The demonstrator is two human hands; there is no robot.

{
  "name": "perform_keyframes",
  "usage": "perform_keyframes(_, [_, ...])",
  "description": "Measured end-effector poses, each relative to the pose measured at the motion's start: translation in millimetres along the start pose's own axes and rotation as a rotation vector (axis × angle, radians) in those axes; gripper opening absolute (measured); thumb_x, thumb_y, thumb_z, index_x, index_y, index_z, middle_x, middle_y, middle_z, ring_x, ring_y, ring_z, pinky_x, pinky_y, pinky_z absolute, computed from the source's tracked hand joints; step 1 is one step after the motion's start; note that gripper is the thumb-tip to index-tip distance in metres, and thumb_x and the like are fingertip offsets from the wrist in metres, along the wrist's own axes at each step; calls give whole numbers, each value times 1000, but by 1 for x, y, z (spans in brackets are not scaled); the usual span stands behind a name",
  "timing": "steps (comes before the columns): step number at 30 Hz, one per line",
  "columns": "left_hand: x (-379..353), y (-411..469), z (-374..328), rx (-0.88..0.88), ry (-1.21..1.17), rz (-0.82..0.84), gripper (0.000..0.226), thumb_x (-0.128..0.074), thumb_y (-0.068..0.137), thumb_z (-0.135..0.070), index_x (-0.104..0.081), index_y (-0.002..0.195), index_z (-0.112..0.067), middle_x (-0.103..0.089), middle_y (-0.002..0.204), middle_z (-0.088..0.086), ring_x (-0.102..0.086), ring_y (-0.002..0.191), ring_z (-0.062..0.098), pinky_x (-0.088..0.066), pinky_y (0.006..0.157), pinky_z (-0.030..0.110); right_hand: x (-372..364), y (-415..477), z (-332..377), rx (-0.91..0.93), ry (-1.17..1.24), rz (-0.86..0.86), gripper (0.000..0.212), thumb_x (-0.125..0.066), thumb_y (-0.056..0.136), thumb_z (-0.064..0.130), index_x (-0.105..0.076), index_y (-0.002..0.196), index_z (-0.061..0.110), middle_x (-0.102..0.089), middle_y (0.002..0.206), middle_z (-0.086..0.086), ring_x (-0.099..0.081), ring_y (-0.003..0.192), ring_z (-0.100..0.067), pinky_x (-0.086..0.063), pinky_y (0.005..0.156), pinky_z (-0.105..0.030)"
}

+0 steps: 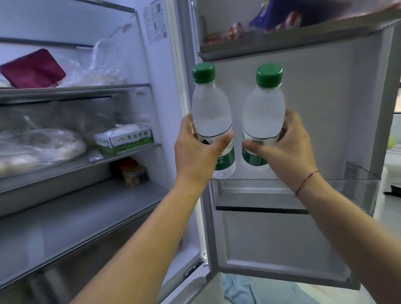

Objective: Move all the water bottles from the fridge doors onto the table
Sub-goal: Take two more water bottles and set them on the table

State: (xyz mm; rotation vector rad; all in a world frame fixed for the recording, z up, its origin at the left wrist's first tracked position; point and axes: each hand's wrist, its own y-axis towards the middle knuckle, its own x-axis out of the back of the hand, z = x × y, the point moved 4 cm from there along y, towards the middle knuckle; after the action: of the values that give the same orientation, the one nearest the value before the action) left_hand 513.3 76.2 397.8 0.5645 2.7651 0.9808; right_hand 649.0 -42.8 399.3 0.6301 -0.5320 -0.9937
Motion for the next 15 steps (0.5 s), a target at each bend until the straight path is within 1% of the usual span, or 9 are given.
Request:
perform_keyframes(2, [13,-10,-10,-31,27,-47,71,-87,66,-17,-50,127,-13,-68,112,3,-67,103,14,-56,89,34,-2,-4,11,42,78,73,66,-86,62,21,-45,112,27,-56,96,23,-57,90,6,-47,72,-6])
perform_keyframes(5, [34,-33,-26,-35,142,-134,67,-87,67,-19,-51,123,-15,-69,110,1,-67,101,10,-56,87,28,-6,-17,23,74,188,193,63,-86,62,20,-46,110,28,-58,97,20,-59,87,5,-49,69,-7])
perform_keyframes(7, [49,-53,-31,-24,219,-190,65,-87,66,-20,-52,120,-18,-69,109,0,-68,99,10,-56,86,28,-10,-30,26,71,247,276,62,-86,62,20,-46,110,28,-59,96,20,-59,85,10,-49,70,-6])
perform_keyframes(8, [57,-66,-33,-6,260,-226,66,-87,65,-21,-52,120,-19,-69,109,-1,-68,99,11,-56,85,28,-13,-38,25,62,279,319,62,-86,62,19,-47,110,26,-60,96,19,-59,85,11,-50,70,-6])
perform_keyframes(10, [73,-94,-32,46,333,-309,68,-88,64,-21,-51,121,-19,-68,109,-3,-67,98,10,-56,83,27,-21,-55,23,48,336,409,63,-86,62,17,-48,112,25,-62,98,16,-61,88,7,-51,73,-11])
perform_keyframes(12, [90,-126,-31,108,394,-377,68,-88,64,-19,-50,121,-18,-68,105,-9,-67,93,2,-55,78,22,-31,-76,22,49,367,510,64,-86,62,17,-49,113,24,-62,101,16,-62,93,2,-52,76,-15])
perform_keyframes(14, [108,-161,-32,175,440,-439,66,-88,65,-19,-50,119,-20,-66,99,-16,-65,84,-8,-54,72,14,-41,-101,23,48,384,619,64,-86,61,20,-48,112,24,-61,99,18,-60,93,5,-51,74,-14])
perform_keyframes(15, [116,-179,-34,208,460,-474,65,-88,64,-19,-50,117,-21,-66,98,-17,-64,82,-9,-54,71,14,-47,-114,24,44,395,669,64,-87,61,21,-48,112,24,-60,99,19,-60,92,7,-51,73,-13])
